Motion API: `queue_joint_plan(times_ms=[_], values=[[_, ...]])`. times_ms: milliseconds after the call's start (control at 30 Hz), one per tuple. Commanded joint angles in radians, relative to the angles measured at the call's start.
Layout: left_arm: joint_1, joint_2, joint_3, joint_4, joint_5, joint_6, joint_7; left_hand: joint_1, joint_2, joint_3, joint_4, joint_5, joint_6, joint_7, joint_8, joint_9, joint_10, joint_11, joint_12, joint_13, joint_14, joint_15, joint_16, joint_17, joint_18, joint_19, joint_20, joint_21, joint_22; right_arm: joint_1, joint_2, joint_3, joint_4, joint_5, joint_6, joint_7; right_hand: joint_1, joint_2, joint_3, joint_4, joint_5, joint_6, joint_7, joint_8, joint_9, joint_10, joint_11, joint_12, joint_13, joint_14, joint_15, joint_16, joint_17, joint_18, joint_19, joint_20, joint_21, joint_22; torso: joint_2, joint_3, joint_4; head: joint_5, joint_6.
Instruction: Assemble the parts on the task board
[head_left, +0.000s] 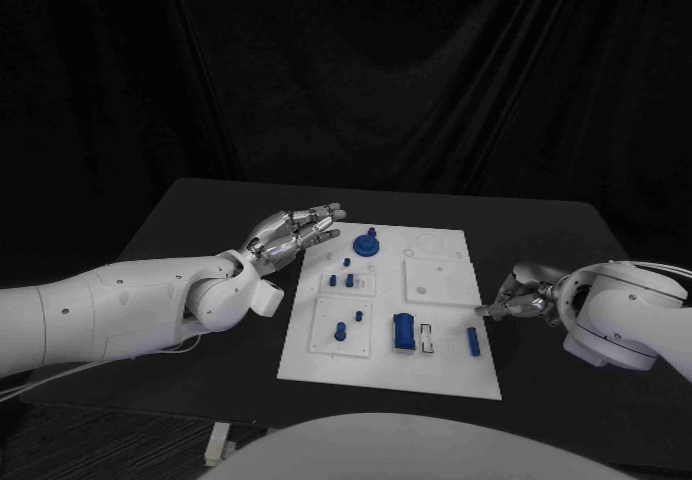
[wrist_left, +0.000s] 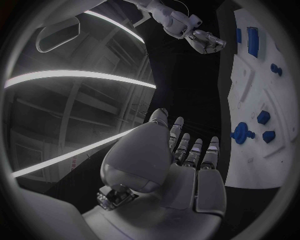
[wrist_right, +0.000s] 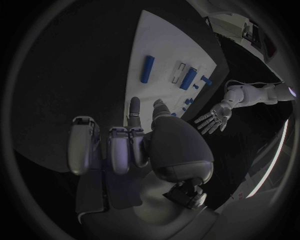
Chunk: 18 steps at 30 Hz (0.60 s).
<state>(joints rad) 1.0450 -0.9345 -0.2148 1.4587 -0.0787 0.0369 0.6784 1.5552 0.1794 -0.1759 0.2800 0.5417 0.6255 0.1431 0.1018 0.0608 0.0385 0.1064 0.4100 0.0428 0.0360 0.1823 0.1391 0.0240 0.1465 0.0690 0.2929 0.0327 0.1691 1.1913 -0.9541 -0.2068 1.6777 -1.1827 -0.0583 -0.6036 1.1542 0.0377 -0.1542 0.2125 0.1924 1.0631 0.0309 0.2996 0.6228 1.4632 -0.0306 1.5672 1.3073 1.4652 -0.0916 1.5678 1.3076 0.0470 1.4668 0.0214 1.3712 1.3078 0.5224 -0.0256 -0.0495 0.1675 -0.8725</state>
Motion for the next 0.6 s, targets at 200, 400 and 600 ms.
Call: queue_joint_plan(times_ms=[200, 400, 600], values=[[-0.001, 0.003, 0.001, -0.002, 0.000, 0.007, 0.026, 0.012, 0.000, 0.005, -0.002, 0.005, 0.007, -0.002, 0.005, 0.001, -0.001, 0.007, 0.000, 0.001, 0.002, 0.003, 0.003, 0.001, -0.009, 0.009, 0.001, 0.006, 0.000, -0.029, 0.029, 0.000, -0.025, -0.028, 0.069, -0.036, -0.037, 0.002, 0.002, 0.012, -0.049, 0.018, 0.001, -0.024, -0.021, 0.108, -0.005, 0.004, 0.264, 0.106, -0.008, 0.003, 0.263, -0.001, 0.022, -0.008, 0.007, 0.202, -0.001, 0.0003, 0.0032, -0.005, 0.000], [-0.002, 0.007, 0.001, -0.006, 0.000, 0.010, 0.024, 0.013, 0.000, 0.006, -0.002, 0.006, 0.007, -0.001, 0.005, 0.001, -0.001, 0.009, 0.000, 0.001, 0.002, 0.002, 0.002, 0.001, -0.009, 0.008, 0.001, 0.006, -0.001, -0.035, 0.042, 0.000, -0.025, -0.009, 0.053, -0.035, -0.061, 0.000, 0.002, 0.026, -0.076, 0.032, 0.001, -0.035, -0.033, 0.108, -0.006, 0.004, 0.264, 0.105, -0.009, 0.001, 0.260, 0.000, 0.021, -0.008, 0.004, 0.201, -0.001, 0.0001, 0.0030, -0.011, 0.000], [-0.002, 0.008, 0.001, -0.008, 0.000, 0.010, 0.022, 0.014, 0.000, 0.007, -0.002, 0.006, 0.008, 0.001, 0.006, 0.001, 0.000, 0.011, 0.003, 0.002, 0.002, 0.001, 0.002, 0.001, -0.009, 0.008, 0.001, 0.006, -0.001, -0.037, 0.049, 0.000, -0.022, 0.016, 0.047, -0.035, -0.074, 0.001, 0.005, 0.035, -0.086, 0.050, -0.003, -0.037, -0.038, 0.108, -0.009, 0.004, 0.264, 0.103, -0.010, -0.003, 0.252, -0.001, 0.024, -0.009, 0.011, 0.203, 0.000, 0.0003, 0.0007, -0.012, 0.000]])
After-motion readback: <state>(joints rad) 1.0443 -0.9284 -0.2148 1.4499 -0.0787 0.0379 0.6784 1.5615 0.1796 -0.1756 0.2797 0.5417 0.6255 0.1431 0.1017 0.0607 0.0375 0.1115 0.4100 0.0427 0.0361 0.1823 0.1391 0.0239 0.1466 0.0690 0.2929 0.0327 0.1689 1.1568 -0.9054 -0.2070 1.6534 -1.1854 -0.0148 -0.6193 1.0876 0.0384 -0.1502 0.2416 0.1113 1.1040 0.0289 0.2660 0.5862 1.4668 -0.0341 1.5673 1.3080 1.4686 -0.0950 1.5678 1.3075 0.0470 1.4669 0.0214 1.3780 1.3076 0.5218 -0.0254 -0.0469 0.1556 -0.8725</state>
